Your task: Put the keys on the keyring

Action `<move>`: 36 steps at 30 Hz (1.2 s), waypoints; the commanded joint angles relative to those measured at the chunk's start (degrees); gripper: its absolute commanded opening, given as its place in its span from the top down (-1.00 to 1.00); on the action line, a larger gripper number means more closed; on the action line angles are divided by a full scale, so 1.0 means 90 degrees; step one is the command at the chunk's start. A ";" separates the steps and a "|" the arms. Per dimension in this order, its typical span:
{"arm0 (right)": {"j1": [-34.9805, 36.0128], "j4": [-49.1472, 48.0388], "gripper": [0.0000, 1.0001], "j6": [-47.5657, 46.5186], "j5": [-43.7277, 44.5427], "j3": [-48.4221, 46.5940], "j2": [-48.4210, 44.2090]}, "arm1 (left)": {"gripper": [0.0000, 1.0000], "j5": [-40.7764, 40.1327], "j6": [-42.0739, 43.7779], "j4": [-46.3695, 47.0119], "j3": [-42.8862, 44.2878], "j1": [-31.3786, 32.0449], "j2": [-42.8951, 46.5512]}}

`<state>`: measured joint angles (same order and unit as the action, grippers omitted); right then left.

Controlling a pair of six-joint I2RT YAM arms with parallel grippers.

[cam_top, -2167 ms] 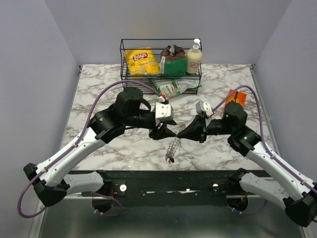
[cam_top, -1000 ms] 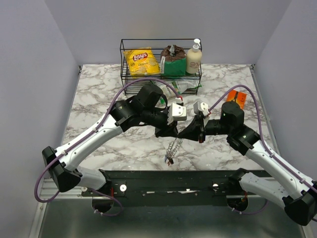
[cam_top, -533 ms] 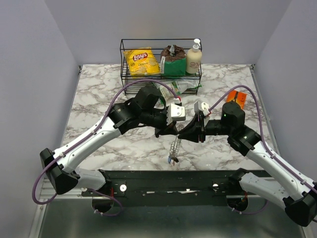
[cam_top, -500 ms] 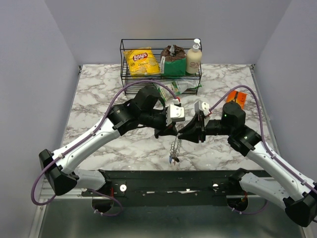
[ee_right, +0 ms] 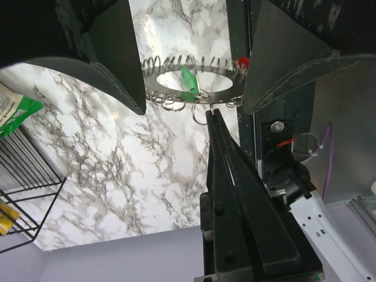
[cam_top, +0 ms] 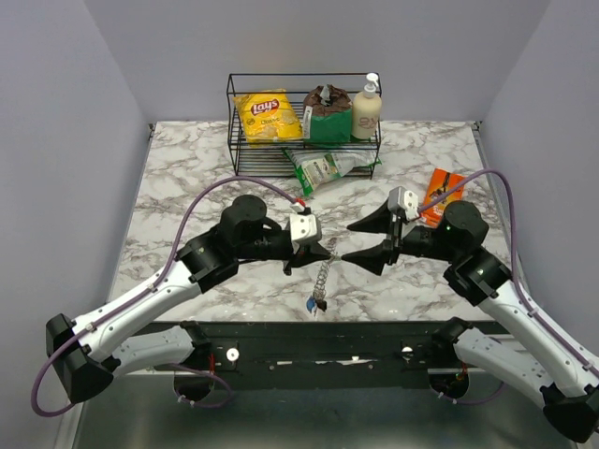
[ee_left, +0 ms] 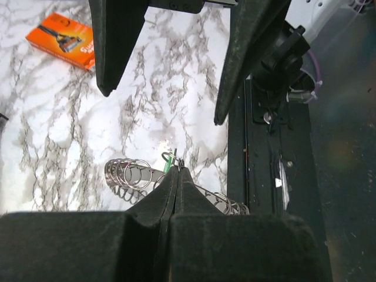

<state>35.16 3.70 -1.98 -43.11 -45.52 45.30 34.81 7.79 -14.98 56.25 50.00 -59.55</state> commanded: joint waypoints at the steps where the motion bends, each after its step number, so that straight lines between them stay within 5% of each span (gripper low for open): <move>1: 0.0000 -0.0265 -0.47 0.0044 0.0123 0.0126 -0.0179 | 1.00 0.0039 -0.0592 0.2199 -0.0730 0.0040 0.0551; 12: 0.0000 -0.0353 -0.13 -0.0317 -0.1068 0.0272 -0.0453 | 1.00 0.0878 -0.0719 0.2612 -0.0928 0.0031 0.0601; 24: 0.0000 -0.0353 0.23 -0.0415 -0.1225 0.0282 -0.0395 | 1.00 0.1025 -0.0739 0.2446 -0.0674 0.0031 0.0523; 36: 0.0000 -0.0519 0.21 -0.0386 -0.1655 0.0223 -0.0023 | 1.00 0.1074 -0.0739 0.2349 -0.0517 0.0031 0.0474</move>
<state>35.16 0.08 -5.02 -55.33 -43.42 44.86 42.72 1.37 4.51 49.10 50.00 -55.44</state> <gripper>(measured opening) 0.396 0.009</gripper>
